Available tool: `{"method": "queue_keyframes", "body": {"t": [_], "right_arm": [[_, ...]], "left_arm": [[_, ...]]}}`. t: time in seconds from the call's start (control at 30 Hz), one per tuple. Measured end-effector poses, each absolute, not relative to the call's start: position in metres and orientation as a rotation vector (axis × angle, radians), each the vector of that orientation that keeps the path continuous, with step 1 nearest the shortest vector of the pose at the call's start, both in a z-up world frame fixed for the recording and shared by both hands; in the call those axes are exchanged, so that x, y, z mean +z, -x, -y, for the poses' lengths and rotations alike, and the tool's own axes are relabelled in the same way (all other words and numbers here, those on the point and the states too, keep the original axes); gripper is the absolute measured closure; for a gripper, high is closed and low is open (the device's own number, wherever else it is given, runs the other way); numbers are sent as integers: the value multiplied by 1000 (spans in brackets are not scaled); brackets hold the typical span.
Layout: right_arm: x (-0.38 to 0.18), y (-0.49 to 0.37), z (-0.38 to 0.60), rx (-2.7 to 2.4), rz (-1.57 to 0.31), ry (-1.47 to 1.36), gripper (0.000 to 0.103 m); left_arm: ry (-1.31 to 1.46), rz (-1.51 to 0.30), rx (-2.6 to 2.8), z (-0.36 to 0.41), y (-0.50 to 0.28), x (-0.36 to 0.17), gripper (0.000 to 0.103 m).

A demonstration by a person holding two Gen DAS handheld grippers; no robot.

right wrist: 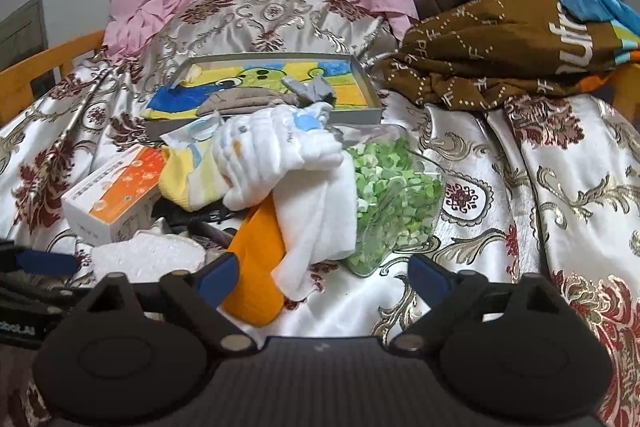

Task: Organize soft objects
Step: 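Grasp the white foam piece with the left tool while the right tool grasps white tissue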

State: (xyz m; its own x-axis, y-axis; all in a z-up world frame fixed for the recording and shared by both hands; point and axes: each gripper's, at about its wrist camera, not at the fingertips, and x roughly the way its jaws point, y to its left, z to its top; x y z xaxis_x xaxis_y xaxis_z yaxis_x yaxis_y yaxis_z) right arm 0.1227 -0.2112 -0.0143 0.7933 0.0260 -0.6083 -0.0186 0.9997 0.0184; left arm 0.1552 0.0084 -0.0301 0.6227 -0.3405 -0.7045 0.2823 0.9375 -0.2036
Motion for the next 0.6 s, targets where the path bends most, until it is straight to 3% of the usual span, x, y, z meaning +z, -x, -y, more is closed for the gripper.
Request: {"method": "queue_keyframes", "body": {"t": [0.27, 0.33, 0.47, 0.6], "right_arm": [[-22, -135, 216, 42, -655, -47, 23], [-23, -137, 218, 44, -650, -59, 27], [-26, -143, 220, 38, -647, -72, 39], [-29, -148, 220, 39, -647, -75, 52]], "left_arm": [[127, -852, -363, -6, -165, -29, 31], [149, -863, -365, -6, -168, -29, 37], [204, -880, -380, -7, -172, -29, 63], [231, -881, -389, -5, -175, -29, 67]]}}
